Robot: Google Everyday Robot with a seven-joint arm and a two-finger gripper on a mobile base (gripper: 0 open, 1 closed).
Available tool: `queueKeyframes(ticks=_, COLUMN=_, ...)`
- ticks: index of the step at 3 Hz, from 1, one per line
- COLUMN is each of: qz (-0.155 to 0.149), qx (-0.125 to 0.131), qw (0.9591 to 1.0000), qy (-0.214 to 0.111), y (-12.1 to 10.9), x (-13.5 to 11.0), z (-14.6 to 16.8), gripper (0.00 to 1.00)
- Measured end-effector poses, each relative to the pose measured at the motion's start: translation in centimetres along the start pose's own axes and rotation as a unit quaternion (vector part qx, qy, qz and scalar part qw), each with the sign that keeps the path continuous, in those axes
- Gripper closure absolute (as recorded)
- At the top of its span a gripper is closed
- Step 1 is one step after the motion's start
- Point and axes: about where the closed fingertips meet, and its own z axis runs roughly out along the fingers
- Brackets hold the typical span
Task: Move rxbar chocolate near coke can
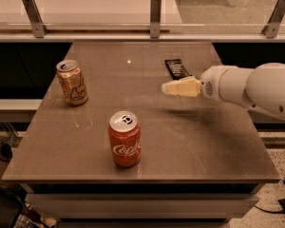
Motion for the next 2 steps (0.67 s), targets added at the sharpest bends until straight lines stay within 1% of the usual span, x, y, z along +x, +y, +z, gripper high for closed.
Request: queueKeyframes(ticks=2, qz=-0.008, qx=-0.006, qw=0.9999, qy=-0.003, y=-1.3, x=-0.9, z=4.3, gripper=0.00)
